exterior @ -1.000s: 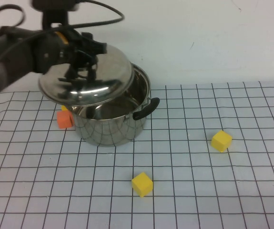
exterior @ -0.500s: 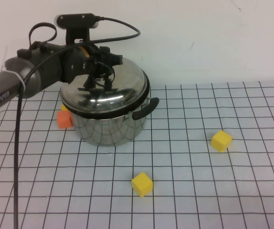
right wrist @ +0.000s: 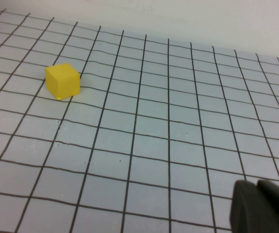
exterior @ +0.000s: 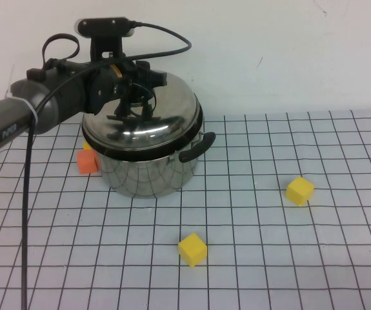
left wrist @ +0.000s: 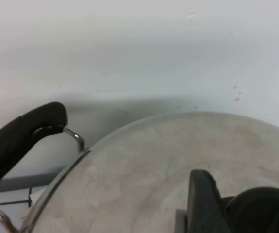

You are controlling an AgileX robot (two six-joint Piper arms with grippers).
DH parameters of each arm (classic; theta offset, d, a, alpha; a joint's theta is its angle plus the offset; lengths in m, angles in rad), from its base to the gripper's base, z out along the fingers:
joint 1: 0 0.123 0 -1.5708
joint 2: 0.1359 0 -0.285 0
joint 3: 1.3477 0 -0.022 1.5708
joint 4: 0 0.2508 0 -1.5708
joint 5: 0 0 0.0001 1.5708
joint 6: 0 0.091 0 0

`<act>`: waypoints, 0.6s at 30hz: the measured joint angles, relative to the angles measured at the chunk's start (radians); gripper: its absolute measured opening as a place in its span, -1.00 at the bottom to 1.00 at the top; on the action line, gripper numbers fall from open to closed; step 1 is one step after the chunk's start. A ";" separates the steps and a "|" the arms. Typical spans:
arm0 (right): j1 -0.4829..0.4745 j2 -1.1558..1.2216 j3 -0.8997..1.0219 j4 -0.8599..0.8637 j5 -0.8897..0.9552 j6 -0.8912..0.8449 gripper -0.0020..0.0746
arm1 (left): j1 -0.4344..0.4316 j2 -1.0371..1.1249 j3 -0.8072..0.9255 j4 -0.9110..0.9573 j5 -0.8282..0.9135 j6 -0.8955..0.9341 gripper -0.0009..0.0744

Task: Cover the pot
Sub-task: Place the pot lid on the pot

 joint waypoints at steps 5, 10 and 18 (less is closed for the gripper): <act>0.000 0.000 0.000 0.000 0.000 0.000 -0.92 | 0.000 0.002 0.000 0.006 0.008 0.004 -0.15; 0.000 0.000 0.000 0.000 0.000 0.000 -0.92 | -0.002 0.002 -0.002 0.003 0.013 0.006 -0.15; 0.000 0.000 0.000 0.000 0.000 0.000 -0.92 | -0.084 0.002 -0.004 0.111 0.028 0.058 -0.15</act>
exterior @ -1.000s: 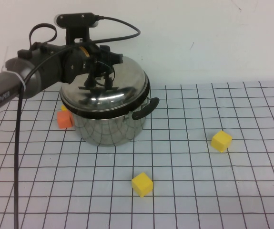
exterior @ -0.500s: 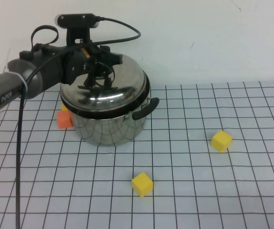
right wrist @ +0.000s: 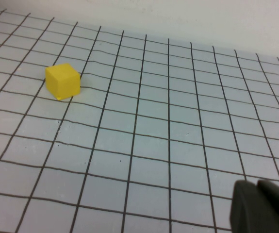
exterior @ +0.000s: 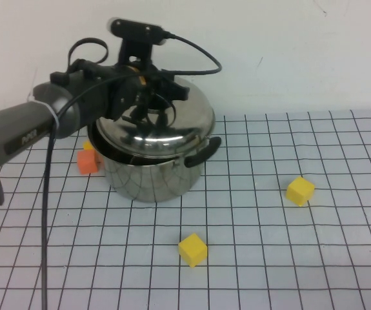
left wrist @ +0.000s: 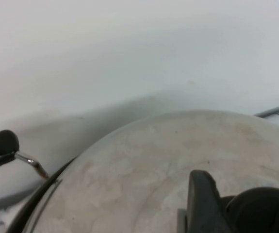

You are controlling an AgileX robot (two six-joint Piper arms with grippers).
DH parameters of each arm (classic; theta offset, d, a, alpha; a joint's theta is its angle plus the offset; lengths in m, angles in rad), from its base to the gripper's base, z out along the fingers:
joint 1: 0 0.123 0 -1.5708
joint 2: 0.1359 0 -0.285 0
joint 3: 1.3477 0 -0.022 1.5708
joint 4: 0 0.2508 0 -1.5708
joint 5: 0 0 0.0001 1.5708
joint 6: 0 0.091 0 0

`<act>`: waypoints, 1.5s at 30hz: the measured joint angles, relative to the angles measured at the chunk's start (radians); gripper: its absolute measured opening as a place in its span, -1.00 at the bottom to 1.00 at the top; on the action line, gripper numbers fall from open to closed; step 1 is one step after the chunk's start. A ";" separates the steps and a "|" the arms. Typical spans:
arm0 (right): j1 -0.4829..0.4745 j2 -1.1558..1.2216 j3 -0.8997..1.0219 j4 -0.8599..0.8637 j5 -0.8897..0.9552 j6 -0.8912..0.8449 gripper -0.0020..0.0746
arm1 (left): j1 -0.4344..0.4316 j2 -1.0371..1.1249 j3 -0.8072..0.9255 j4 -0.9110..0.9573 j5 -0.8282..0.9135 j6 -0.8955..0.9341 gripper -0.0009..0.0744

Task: Cover the pot
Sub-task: Place the pot lid on the pot

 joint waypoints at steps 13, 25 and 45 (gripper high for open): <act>0.000 0.000 0.000 0.000 0.000 0.000 -0.92 | -0.004 0.000 -0.004 0.021 0.024 -0.063 -0.15; 0.000 0.000 0.000 0.000 0.000 0.000 -0.92 | 0.018 0.004 -0.006 0.023 0.032 -0.113 -0.15; 0.000 0.000 0.000 0.000 0.000 0.000 -0.92 | 0.014 0.018 -0.012 0.050 0.013 -0.162 -0.15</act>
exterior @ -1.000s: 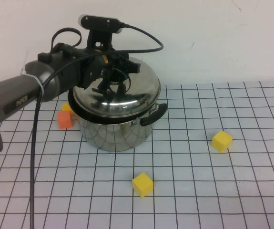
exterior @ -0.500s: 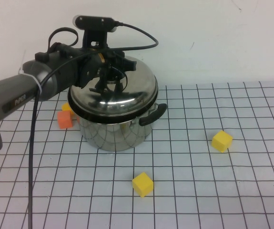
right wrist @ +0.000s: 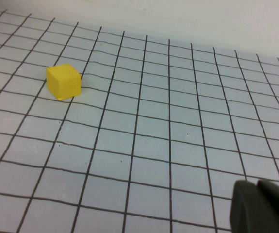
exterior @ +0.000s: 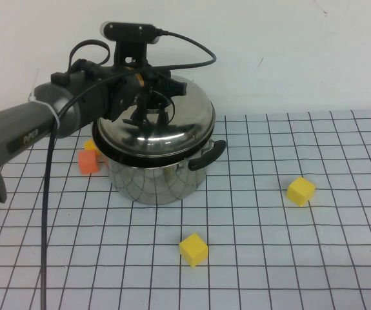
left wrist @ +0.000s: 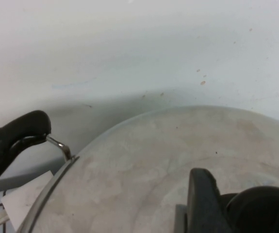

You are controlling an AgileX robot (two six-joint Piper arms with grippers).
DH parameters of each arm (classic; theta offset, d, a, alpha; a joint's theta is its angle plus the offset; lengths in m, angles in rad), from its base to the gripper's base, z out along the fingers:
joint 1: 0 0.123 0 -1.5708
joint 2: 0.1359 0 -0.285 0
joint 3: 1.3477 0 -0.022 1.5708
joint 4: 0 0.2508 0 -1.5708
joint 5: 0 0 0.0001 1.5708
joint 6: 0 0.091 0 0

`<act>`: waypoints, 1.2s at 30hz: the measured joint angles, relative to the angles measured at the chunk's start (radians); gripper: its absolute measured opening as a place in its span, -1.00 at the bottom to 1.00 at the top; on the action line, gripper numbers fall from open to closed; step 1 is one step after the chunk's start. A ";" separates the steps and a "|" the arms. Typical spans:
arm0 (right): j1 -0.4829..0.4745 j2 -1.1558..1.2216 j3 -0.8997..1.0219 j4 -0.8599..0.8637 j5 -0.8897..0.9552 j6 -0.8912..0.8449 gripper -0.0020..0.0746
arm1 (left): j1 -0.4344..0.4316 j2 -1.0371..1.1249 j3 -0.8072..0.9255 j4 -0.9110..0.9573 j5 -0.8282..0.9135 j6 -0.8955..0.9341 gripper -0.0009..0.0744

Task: Cover the pot
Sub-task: Place the pot lid on the pot

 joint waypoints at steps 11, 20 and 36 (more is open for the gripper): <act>0.000 0.000 0.000 0.000 0.000 0.000 -0.92 | -0.011 -0.069 0.074 0.016 0.002 -0.028 -0.15; 0.000 0.000 0.000 0.000 0.000 0.000 -0.92 | -0.011 -0.098 0.153 0.052 -0.047 -0.036 -0.15; 0.000 0.000 0.000 0.000 0.000 0.000 -0.92 | -0.005 -0.056 0.166 0.060 -0.208 -0.038 -0.15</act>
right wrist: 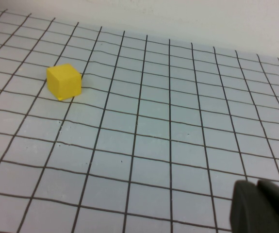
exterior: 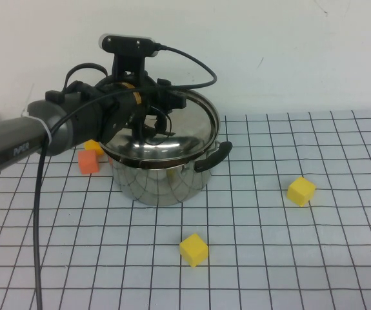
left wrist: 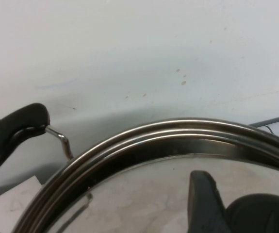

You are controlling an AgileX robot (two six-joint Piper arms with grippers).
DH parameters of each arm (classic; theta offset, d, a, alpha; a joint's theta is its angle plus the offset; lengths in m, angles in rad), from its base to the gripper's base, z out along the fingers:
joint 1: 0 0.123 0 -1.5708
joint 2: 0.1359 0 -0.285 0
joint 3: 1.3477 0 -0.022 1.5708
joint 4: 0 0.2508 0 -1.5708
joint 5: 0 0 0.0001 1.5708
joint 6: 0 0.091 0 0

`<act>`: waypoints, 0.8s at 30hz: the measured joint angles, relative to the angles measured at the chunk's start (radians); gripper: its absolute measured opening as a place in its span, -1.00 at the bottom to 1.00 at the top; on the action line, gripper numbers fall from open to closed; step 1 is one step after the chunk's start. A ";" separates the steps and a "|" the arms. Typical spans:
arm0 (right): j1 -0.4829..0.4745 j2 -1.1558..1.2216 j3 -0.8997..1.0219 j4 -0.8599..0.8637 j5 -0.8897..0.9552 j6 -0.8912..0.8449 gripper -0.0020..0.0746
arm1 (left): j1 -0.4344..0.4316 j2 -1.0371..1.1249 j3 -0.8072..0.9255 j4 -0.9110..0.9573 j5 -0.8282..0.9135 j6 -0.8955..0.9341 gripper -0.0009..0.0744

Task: Cover the pot
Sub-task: Place the pot lid on the pot

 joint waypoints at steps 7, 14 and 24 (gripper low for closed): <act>0.000 0.000 0.000 0.000 0.000 0.000 -0.92 | 0.000 -0.008 0.000 0.002 -0.001 0.004 -0.15; 0.000 0.000 0.000 0.000 0.000 0.000 -0.92 | -0.004 -0.046 0.002 0.002 -0.007 0.012 -0.15; 0.000 0.000 0.000 0.000 0.000 0.000 -0.92 | -0.004 -0.063 0.134 -0.036 -0.272 0.172 -0.15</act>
